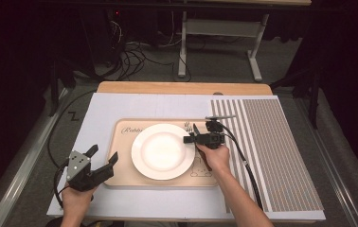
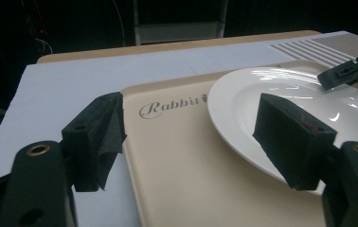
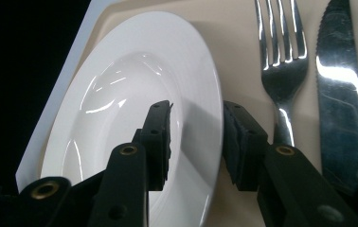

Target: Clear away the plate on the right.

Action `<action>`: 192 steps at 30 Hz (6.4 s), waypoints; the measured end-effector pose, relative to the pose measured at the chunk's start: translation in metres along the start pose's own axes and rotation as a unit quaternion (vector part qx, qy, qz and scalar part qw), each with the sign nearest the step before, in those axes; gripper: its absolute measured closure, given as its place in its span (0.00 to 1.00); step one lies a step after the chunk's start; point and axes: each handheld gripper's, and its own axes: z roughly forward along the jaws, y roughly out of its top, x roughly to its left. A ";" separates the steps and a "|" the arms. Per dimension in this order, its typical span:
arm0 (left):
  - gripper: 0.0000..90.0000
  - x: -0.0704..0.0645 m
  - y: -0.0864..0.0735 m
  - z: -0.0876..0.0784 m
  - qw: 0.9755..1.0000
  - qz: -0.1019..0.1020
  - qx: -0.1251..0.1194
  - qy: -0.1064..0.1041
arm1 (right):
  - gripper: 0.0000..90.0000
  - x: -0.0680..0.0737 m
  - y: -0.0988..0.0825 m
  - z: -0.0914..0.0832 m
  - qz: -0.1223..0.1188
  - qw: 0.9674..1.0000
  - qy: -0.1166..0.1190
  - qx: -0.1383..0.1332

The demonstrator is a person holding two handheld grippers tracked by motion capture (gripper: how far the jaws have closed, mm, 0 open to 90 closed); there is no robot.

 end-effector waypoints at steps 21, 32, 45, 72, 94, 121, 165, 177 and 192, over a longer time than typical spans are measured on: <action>0.29 0.003 0.000 -0.001 1.000 -0.005 0.000 0.006 | 0.72 -0.022 -0.008 -0.031 0.020 0.999 0.031 -0.031; 0.29 0.003 0.000 0.000 1.000 -0.003 0.001 0.006 | 0.72 -0.032 -0.011 -0.051 0.021 0.999 0.023 -0.044; 0.29 0.003 0.000 -0.001 1.000 -0.004 0.001 0.006 | 0.72 -0.041 -0.017 -0.068 0.017 0.998 0.019 -0.053; 0.29 0.002 0.000 0.000 1.000 -0.004 0.003 0.006 | 0.71 -0.052 -0.029 -0.096 0.012 0.998 0.010 -0.066; 0.29 0.002 0.000 0.000 1.000 -0.004 0.004 0.005 | 0.70 -0.068 -0.042 -0.120 0.022 0.996 0.002 -0.084; 0.29 0.002 -0.001 0.000 1.000 -0.004 0.004 0.008 | 0.65 -0.078 -0.055 -0.145 0.013 0.995 -0.013 -0.100; 0.29 0.001 0.000 0.000 1.000 -0.005 0.001 0.007 | 0.47 -0.059 -0.106 -0.180 -0.183 0.954 -0.184 -0.147; 0.29 0.001 -0.001 -0.001 1.000 -0.006 0.004 0.004 | 0.44 -0.062 -0.123 -0.192 -0.217 0.940 -0.184 -0.188; 0.29 0.006 -0.002 0.001 1.000 -0.012 0.010 0.005 | 0.38 -0.074 -0.137 -0.205 -0.213 0.930 -0.175 -0.244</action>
